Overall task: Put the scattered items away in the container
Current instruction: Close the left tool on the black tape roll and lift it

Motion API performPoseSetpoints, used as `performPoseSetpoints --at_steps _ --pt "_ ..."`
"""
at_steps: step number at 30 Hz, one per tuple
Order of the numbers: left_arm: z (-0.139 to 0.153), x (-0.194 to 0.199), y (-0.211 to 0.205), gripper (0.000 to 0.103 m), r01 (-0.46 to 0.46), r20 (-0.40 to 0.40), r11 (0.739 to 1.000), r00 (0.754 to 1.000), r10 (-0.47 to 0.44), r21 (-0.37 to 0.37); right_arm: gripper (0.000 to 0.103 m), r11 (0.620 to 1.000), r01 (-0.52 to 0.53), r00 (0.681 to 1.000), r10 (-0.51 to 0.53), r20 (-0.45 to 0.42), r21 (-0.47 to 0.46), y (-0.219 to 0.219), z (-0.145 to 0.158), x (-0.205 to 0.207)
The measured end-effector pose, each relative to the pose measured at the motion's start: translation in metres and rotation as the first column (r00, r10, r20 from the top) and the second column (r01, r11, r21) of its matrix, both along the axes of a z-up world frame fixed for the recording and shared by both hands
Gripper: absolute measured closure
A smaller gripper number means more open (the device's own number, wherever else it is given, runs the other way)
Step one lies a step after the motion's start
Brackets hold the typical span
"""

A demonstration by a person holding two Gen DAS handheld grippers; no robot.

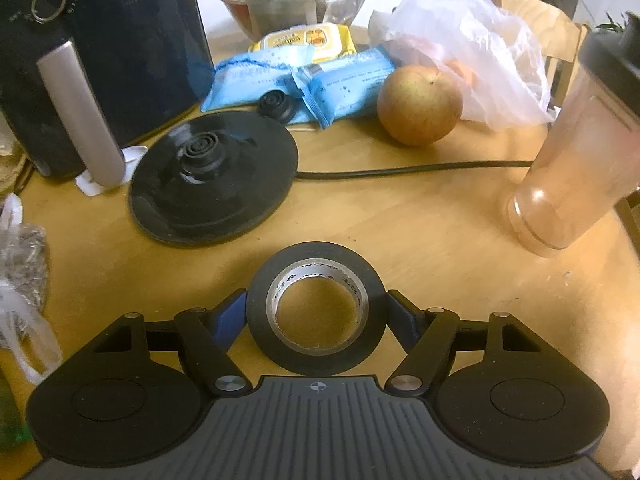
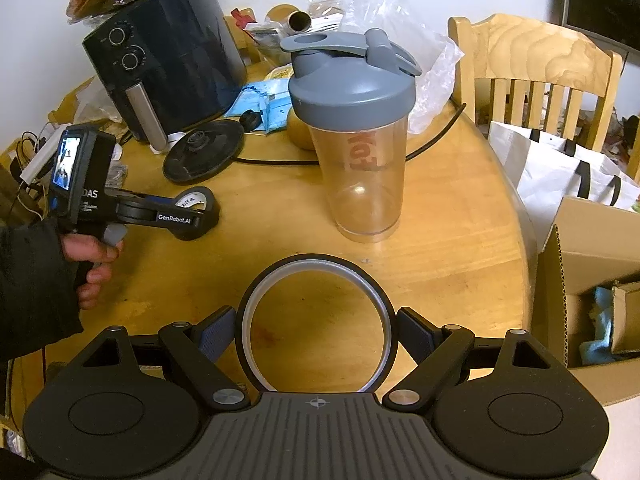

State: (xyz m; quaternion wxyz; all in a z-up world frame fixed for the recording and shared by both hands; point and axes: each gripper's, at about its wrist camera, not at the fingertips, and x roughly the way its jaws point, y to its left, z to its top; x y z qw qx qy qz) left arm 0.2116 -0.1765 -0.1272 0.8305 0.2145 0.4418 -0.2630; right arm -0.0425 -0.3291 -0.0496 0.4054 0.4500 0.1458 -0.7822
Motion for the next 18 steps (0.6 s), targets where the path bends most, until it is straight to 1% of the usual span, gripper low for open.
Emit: performPoseSetpoints --at_steps 7,18 --pt "0.02 -0.009 0.01 0.031 -0.028 0.009 0.999 1.0 0.028 -0.022 0.016 1.0 -0.028 1.0 0.028 -0.004 -0.013 -0.004 0.005 0.004" --pt "0.05 -0.035 0.031 0.031 -0.071 0.025 0.997 0.997 0.072 -0.043 0.016 0.996 -0.085 0.996 0.085 -0.014 -0.03 -0.01 0.015 0.012"
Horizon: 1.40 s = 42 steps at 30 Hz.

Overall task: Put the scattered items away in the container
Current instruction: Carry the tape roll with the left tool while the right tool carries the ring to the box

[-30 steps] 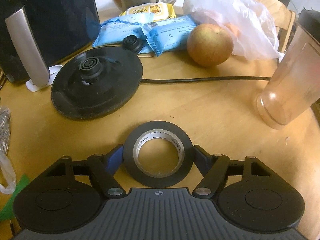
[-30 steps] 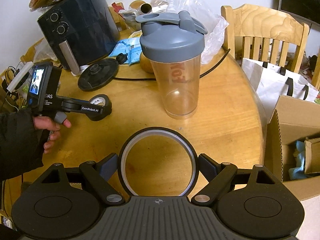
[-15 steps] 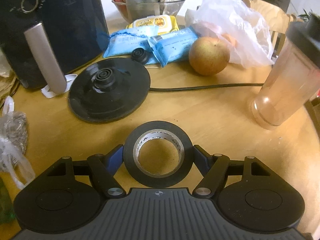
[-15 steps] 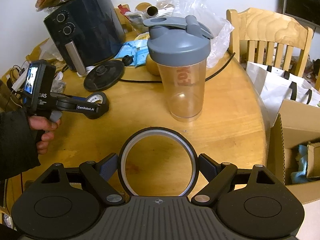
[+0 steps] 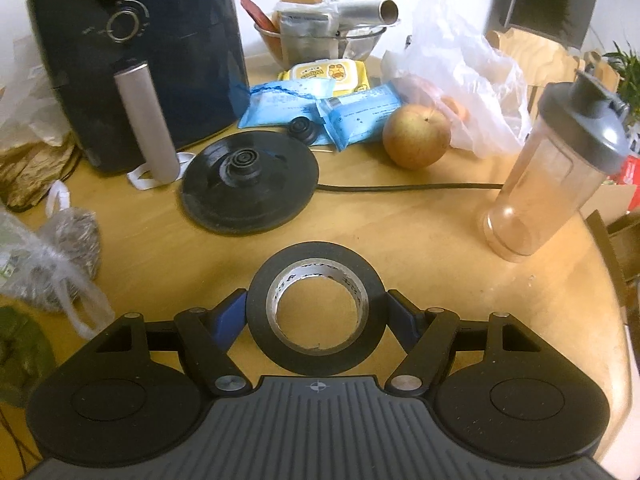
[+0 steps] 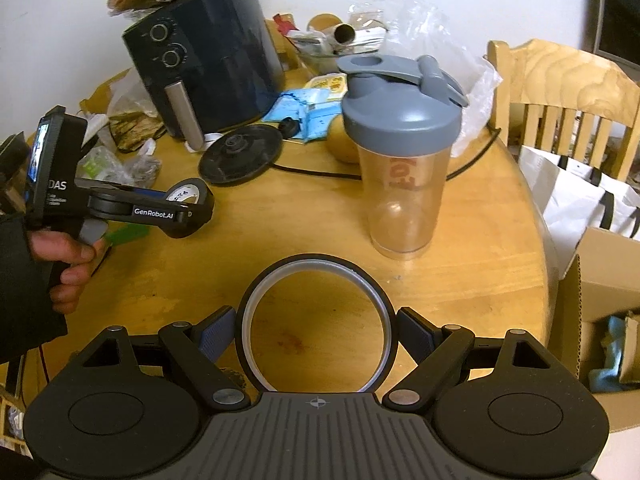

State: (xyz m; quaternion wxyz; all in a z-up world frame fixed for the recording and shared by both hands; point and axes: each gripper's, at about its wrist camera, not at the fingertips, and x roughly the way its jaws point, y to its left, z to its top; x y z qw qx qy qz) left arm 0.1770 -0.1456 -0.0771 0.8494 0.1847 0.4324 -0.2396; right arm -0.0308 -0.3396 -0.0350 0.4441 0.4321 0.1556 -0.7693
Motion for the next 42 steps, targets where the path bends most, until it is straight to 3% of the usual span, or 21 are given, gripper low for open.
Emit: performPoseSetpoints --at_steps 26,42 --pt "0.06 -0.097 0.062 0.031 -0.15 0.014 0.988 0.989 0.15 -0.047 0.016 0.986 -0.158 0.987 0.16 0.023 -0.059 -0.009 0.018 0.043" --pt "0.061 -0.166 0.092 0.031 -0.264 -0.039 0.963 0.964 0.262 -0.047 0.016 0.954 -0.294 0.953 0.297 0.057 -0.056 -0.015 0.009 0.084"
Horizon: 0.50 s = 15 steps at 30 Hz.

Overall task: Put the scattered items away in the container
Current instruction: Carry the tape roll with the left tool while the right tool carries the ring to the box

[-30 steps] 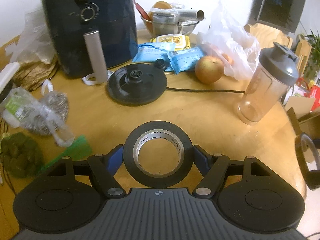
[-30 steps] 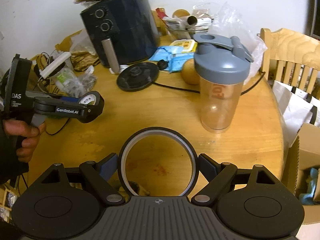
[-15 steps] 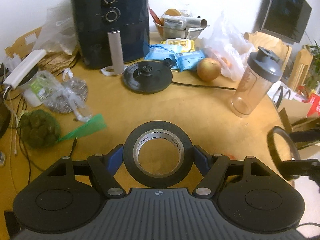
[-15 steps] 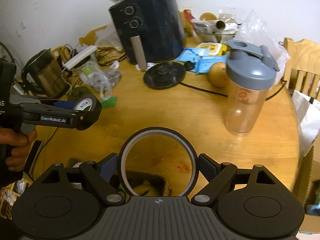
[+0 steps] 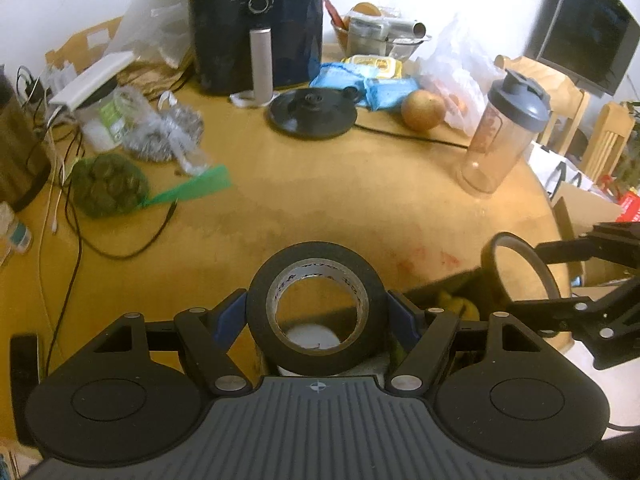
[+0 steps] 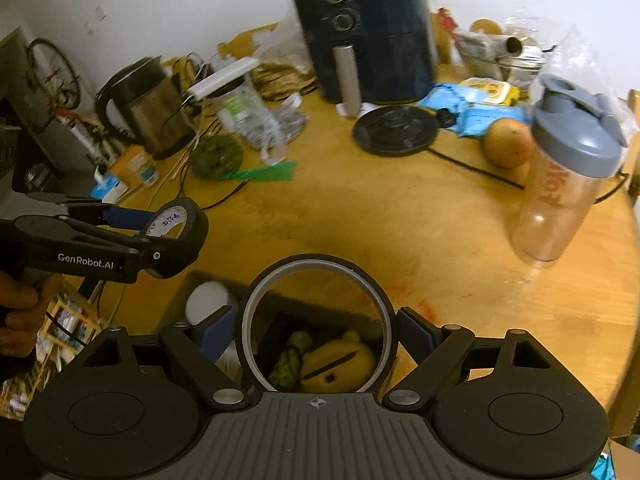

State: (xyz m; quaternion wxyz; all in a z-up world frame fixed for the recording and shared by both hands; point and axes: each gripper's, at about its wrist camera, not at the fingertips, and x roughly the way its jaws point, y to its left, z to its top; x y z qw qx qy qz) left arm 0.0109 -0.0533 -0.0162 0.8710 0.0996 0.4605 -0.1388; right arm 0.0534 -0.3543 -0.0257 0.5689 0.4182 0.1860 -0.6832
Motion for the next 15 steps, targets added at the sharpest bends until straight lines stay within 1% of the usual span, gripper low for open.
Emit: performPoseSetpoints --at_steps 6,11,13,14,15 --pt "-0.005 -0.016 0.007 0.031 -0.03 -0.031 0.999 0.999 0.03 -0.019 0.016 1.0 -0.025 1.0 0.025 0.003 0.014 -0.004 -0.002 0.015" --pt "-0.009 -0.021 0.015 0.03 -0.04 -0.064 0.998 0.997 0.037 -0.039 0.015 0.999 -0.006 1.0 0.006 0.009 0.041 -0.01 -0.007 0.021" --pt "-0.011 -0.022 0.018 0.03 -0.05 -0.073 0.998 0.996 0.047 -0.04 0.008 0.999 -0.002 1.0 0.001 0.009 0.055 -0.012 -0.01 0.024" --pt "-0.013 -0.021 0.019 0.03 -0.06 -0.084 0.998 0.995 0.057 -0.031 0.0 0.998 0.001 1.0 -0.002 0.004 0.061 -0.013 -0.011 0.026" --pt "-0.014 -0.02 0.02 0.029 -0.072 -0.095 0.997 0.993 0.07 -0.018 0.0 0.998 0.008 1.0 -0.007 -0.006 0.064 -0.014 -0.011 0.027"
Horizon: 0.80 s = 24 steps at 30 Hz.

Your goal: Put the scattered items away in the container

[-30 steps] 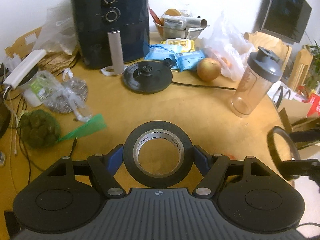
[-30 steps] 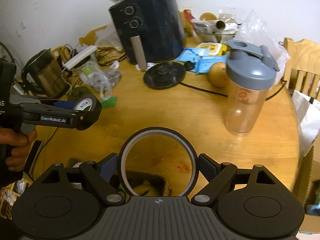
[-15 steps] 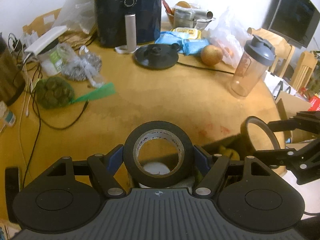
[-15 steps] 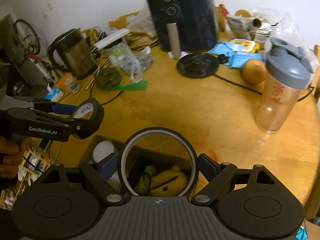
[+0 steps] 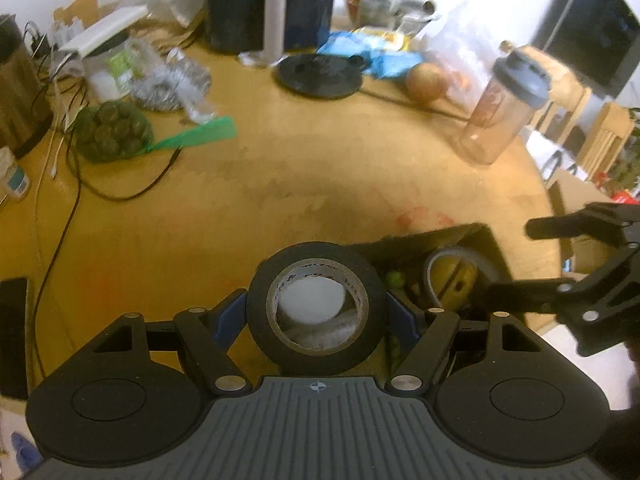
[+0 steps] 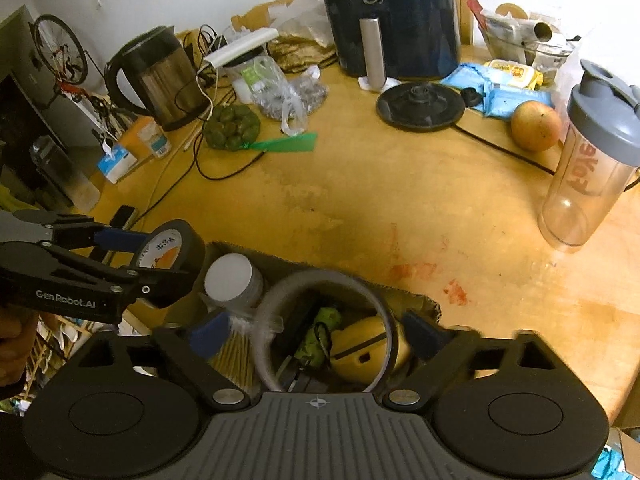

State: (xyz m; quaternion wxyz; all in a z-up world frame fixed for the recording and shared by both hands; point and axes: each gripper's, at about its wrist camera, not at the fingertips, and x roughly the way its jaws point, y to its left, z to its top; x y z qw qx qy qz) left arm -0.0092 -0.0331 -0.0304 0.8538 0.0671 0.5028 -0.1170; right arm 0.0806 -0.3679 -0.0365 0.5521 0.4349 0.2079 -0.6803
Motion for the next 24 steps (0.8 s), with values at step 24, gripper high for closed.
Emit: performPoseSetpoints --at_steps 24 --pt "-0.002 -0.001 -0.009 0.0 -0.035 -0.095 0.985 0.994 0.052 0.171 0.0 0.947 0.159 0.985 -0.171 0.022 0.279 -0.003 -0.016 0.006"
